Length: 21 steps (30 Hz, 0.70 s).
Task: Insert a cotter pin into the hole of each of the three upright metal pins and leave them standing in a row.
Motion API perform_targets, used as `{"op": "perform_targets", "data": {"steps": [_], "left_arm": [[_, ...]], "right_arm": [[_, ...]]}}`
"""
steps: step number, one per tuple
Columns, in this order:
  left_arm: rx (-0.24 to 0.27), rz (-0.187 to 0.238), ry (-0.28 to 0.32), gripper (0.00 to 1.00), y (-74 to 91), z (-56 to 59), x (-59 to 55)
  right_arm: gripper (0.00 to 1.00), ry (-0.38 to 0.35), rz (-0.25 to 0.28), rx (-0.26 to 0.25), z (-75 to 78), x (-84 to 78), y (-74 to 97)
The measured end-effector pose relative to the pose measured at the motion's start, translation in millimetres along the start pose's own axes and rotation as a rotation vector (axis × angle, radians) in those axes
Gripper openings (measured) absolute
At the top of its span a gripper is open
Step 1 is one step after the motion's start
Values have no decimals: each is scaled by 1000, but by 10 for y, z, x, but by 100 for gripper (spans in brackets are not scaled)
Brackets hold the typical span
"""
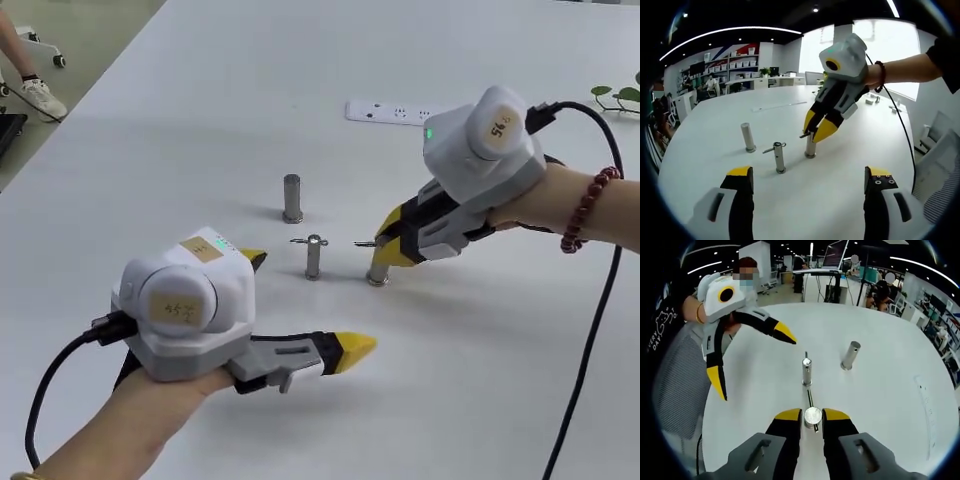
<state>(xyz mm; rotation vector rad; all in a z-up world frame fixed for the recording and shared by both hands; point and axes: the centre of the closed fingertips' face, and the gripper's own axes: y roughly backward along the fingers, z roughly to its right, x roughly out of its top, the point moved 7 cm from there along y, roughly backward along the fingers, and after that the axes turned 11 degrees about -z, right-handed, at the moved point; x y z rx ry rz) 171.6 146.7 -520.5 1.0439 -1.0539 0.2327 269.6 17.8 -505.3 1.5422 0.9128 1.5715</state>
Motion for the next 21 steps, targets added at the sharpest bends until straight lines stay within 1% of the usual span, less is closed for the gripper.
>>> {"op": "perform_targets", "data": {"steps": [2,4,7,10,12,13,14,18,19,21], "left_arm": [[0,1,-3,93,7,0,5],[4,3,-5,93,13,-5,10],[13,-4,-16,95,12,-6,11],[12,-2,-19,98,12,3,20],[12,-1,-20,99,13,3,24],[13,-1,-20,99,16,1,26],[14,0,-19,99,19,-1,29],[15,1,-15,99,21,-11,32],[17,-2,-17,99,22,-14,33],[20,-3,-22,99,26,-18,38]], "right_arm": [[13,-15,14,1,-2,16,23],[15,-30,40,-3,-5,48,52],[21,-110,95,10,-14,117,80],[23,-133,132,1,0,177,94],[23,-185,171,-2,22,232,100],[24,-224,195,-12,61,259,101],[25,-237,210,-15,89,278,100],[25,-261,232,-59,181,355,83],[25,-272,242,-75,208,385,67],[25,-299,261,-92,251,437,36]]}}
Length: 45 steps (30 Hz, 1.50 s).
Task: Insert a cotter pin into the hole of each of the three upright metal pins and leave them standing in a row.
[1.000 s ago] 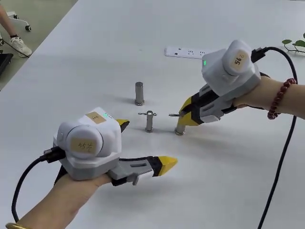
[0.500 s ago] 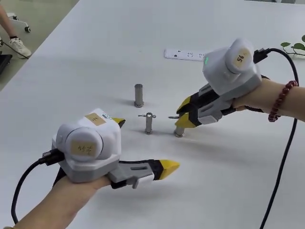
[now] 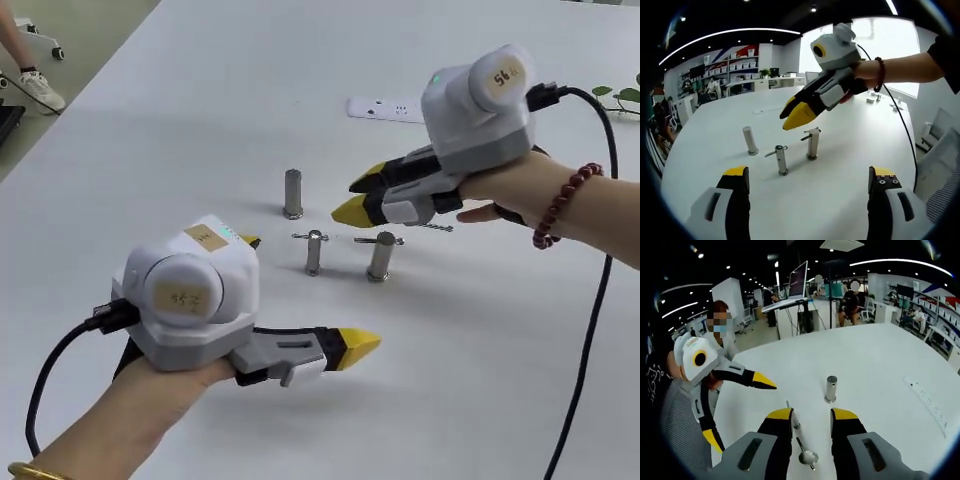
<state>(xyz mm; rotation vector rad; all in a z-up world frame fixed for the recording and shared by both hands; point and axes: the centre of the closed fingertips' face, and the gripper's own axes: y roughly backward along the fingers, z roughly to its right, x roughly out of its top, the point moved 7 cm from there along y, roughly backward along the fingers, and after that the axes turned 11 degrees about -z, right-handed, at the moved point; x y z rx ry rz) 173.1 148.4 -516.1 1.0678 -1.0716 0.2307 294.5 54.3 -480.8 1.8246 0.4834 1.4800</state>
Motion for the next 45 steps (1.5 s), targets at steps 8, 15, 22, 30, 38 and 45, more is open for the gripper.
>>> {"op": "perform_targets", "data": {"steps": [8,15,22,30,38,45], "left_arm": [[11,-4,1,99,21,-39,6],[23,-4,1,98,11,-72,7],[29,-11,-8,97,6,-83,8],[32,-20,-7,96,1,-98,-3],[28,-16,-9,95,-2,-95,6],[36,-12,-8,95,11,-112,15]], "right_arm": [[25,-33,39,-49,64,129,-211],[25,-38,32,-102,174,182,-444],[22,-65,36,-131,229,210,-607],[18,-106,65,-116,241,255,-720],[13,-124,61,-126,268,242,-769],[9,-94,50,-142,308,287,-830]]}}
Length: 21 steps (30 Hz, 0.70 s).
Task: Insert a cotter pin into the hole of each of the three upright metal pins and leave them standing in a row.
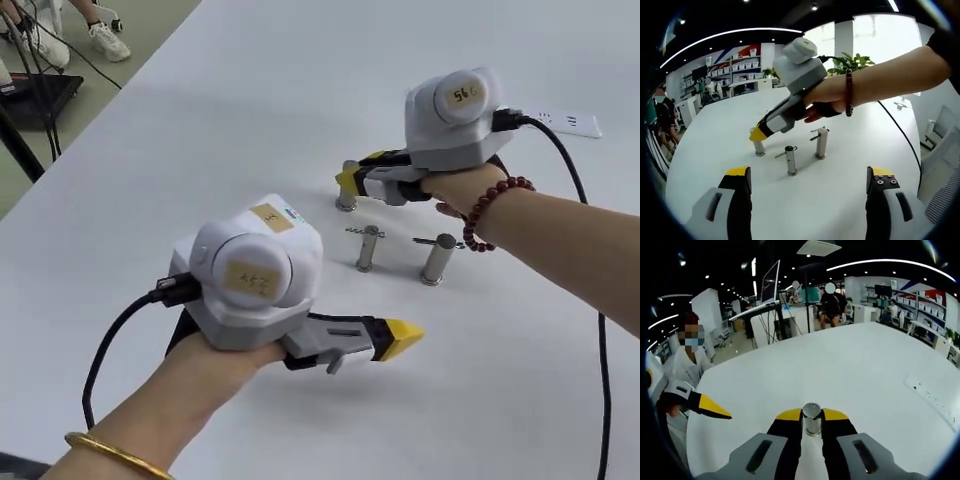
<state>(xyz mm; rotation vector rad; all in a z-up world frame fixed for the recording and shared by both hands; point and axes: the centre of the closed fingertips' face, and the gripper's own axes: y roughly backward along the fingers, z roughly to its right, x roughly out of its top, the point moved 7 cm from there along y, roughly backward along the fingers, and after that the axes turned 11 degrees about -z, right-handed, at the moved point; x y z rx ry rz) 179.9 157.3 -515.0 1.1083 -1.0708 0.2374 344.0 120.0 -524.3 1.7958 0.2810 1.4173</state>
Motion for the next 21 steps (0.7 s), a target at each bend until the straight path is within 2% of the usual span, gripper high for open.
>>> {"op": "perform_targets", "data": {"steps": [8,13,17,21], "left_arm": [[0,1,-2,95,12,0,2],[1,4,-1,95,15,0,4],[-2,7,-6,95,17,10,8],[-2,10,-6,95,20,6,15]], "right_arm": [[8,43,-15,-17,-4,10,20],[8,77,-43,-28,-28,4,71],[8,46,-34,-28,22,-30,143],[8,55,-44,-43,25,-60,237]]}}
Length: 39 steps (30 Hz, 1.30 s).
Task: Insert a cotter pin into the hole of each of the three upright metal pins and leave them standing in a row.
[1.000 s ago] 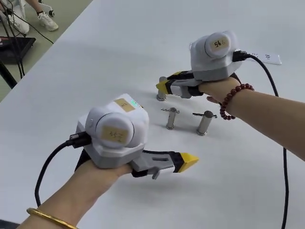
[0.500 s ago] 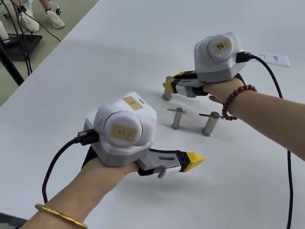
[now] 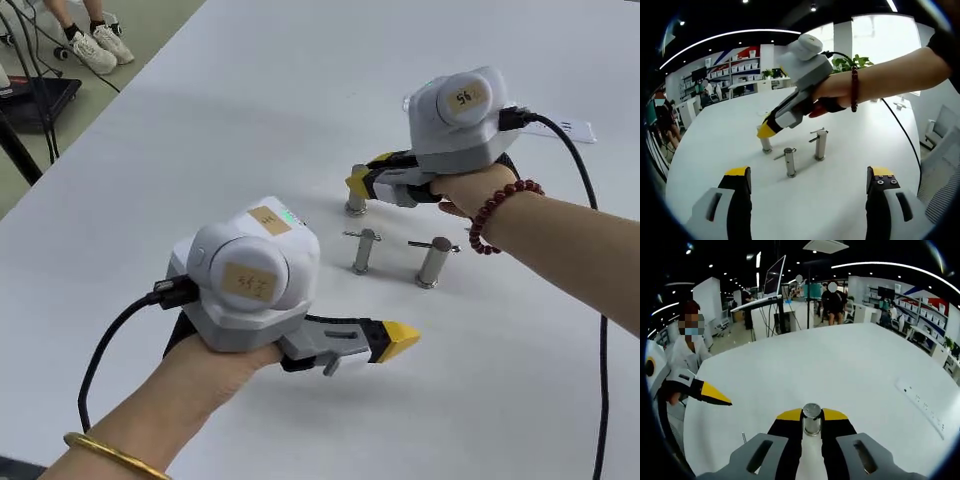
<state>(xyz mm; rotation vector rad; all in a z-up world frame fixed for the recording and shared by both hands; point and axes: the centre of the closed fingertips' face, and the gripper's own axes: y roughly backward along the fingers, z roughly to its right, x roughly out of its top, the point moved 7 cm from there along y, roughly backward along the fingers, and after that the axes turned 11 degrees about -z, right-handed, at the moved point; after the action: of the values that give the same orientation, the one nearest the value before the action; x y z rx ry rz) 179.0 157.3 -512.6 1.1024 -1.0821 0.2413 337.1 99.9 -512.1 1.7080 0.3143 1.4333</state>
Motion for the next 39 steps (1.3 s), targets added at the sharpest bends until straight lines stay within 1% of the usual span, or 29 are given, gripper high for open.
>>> {"op": "perform_targets", "data": {"steps": [5,6,9,12,15,16,20,23,24,25,28,33,39], "left_arm": [[-5,5,7,95,-3,-7,12],[-4,8,6,95,-1,-9,18],[-3,11,7,95,3,-10,22],[-1,8,9,95,4,-12,16],[-4,17,14,95,4,-7,25],[-2,16,11,95,3,-8,26],[1,5,6,95,-8,-20,12],[2,24,8,96,-1,-29,44],[1,25,8,96,0,-29,46],[0,26,9,96,2,-30,44],[-3,27,6,96,7,-27,44],[-9,38,5,97,13,-14,60],[-10,38,-2,97,23,-6,64]], "right_arm": [[8,-5,-7,-9,33,-93,139],[8,-3,-13,-14,73,-126,156],[7,-6,-24,-19,113,-189,205],[7,-10,-36,-24,131,-280,287],[7,-17,-46,-30,151,-357,357],[7,-31,-43,-31,161,-389,393],[7,-37,-59,-48,186,-508,518],[7,-56,-59,-55,214,-586,597],[7,-59,-59,-55,218,-599,609],[7,-61,-63,-59,225,-650,657],[7,-70,-77,-70,310,-760,720],[7,-97,-82,-87,388,-907,826],[7,-144,-76,-104,331,-1066,977]]}}
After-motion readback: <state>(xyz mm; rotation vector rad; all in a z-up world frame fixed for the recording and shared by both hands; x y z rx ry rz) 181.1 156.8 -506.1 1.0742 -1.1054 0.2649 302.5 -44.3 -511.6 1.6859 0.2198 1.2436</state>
